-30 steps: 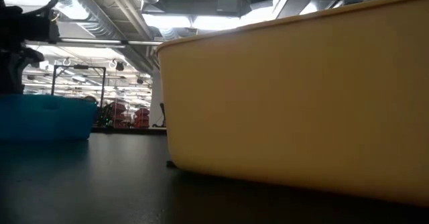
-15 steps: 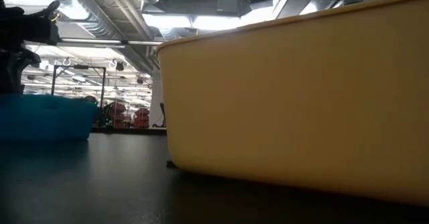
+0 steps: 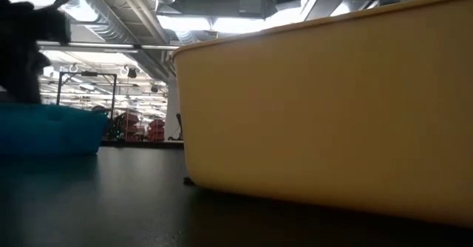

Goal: Sort silverware by color (type)
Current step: Put the blue spoon into the blue bin

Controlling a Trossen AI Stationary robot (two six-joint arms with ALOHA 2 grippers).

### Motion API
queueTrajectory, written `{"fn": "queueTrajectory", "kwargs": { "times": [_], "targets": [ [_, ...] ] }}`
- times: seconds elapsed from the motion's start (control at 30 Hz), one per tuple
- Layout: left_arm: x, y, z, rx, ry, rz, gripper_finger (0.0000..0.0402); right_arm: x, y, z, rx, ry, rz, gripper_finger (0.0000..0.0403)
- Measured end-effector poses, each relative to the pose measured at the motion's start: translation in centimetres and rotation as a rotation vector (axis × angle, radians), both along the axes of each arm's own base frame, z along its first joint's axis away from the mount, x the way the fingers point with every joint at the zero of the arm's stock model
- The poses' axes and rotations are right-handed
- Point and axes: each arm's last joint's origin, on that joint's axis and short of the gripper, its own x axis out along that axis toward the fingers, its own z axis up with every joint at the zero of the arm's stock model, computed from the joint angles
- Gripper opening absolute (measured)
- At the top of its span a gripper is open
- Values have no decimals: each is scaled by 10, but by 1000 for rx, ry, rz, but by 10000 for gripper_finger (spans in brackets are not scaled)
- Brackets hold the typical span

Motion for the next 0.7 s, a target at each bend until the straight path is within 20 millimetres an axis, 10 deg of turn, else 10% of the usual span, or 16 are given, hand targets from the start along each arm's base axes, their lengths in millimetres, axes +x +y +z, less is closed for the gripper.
{"fn": "queueTrajectory", "kwargs": {
  "times": [0.7],
  "targets": [
    [51,14,24,370,-432,-1,63,0,0,0,-6,-9,1,127]
  ]
}}
